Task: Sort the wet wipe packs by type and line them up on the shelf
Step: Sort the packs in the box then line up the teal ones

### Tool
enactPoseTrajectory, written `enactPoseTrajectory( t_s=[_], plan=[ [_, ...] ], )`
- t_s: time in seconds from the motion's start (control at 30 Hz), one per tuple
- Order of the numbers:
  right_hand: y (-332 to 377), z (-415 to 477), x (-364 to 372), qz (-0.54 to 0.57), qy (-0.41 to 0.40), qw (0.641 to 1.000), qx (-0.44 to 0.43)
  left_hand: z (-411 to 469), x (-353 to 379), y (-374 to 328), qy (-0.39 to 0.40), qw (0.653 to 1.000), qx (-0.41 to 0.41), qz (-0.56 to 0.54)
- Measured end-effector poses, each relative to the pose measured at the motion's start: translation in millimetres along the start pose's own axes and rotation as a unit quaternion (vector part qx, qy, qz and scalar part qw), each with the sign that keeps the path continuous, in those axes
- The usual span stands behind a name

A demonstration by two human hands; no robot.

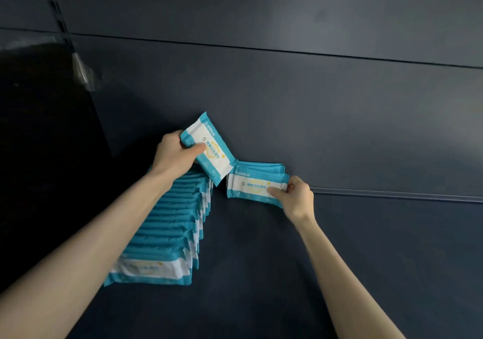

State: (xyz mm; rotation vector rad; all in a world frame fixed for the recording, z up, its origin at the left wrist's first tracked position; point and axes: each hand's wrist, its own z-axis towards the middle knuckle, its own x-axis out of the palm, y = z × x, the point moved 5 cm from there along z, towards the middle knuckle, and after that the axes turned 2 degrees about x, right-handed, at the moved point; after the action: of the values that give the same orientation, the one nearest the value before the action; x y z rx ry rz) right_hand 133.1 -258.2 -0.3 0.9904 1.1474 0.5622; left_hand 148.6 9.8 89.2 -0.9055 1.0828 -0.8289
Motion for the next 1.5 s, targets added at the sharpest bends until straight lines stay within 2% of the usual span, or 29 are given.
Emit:
enactPoseTrajectory(
  t_s=[0.3, 0.37, 0.4, 0.43, 0.5, 0.57, 0.63, 0.77, 0.83, 0.93, 1.03, 1.2, 1.33, 1.5],
  plan=[
    [11.2, -4.4, 4.5, -0.081, -0.066, 0.994, -0.015, -6.0, -2.0, -2.1, 0.046, 0.998, 0.014, -0.04],
    [16.4, -12.1, -3.6, -0.049, -0.096, 0.994, -0.032, -10.8, 2.2, -5.7, 0.066, 0.996, 0.016, -0.057],
    [20.1, -17.4, -7.3, 0.01, -0.089, 0.995, -0.032, -13.6, 6.0, -7.7, 0.08, 0.994, 0.015, -0.069],
    [24.5, -23.1, -8.8, 0.092, -0.055, 0.994, -0.02, -16.6, 11.2, -9.9, 0.094, 0.992, 0.011, -0.085],
    [33.0, -34.7, -3.1, 0.248, 0.07, 0.966, 0.019, -23.8, 24.6, -14.0, 0.129, 0.985, 0.0, -0.111],
    [38.6, -43.5, 2.7, 0.291, 0.157, 0.943, 0.022, -32.3, 40.0, -17.2, 0.173, 0.977, -0.002, -0.126],
    [41.3, -44.6, -0.6, 0.293, 0.152, 0.944, -0.009, -37.2, 51.4, -17.6, 0.214, 0.97, 0.012, -0.114],
    [29.8, -33.7, -10.7, 0.243, 0.108, 0.963, -0.038, -27.0, 53.6, -19.1, 0.183, 0.976, 0.111, 0.026],
    [20.6, -26.3, -11.7, 0.187, 0.095, 0.977, -0.04, -23.4, 58.0, -21.0, 0.186, 0.965, 0.152, 0.107],
    [14.2, -19.5, -10.1, 0.094, 0.068, 0.992, -0.055, -22.7, 70.1, -19.2, 0.226, 0.921, 0.191, 0.252],
    [12.3, -17.9, -7.9, 0.036, 0.038, 0.997, -0.058, -19.9, 80.2, -19.6, 0.229, 0.866, 0.243, 0.371],
    [6.0, -12.5, -5.3, -0.06, -0.009, 0.996, -0.069, -18.0, 90.9, -18.3, 0.208, 0.813, 0.311, 0.447],
    [5.4, -10.8, -3.4, -0.08, -0.019, 0.993, -0.083, -16.8, 95.8, -15.8, 0.163, 0.776, 0.361, 0.491],
    [6.0, -9.9, 2.6, -0.088, -0.01, 0.992, -0.092, -8.6, 98.2, -11.0, 0.158, 0.77, 0.352, 0.508]
  ],
)
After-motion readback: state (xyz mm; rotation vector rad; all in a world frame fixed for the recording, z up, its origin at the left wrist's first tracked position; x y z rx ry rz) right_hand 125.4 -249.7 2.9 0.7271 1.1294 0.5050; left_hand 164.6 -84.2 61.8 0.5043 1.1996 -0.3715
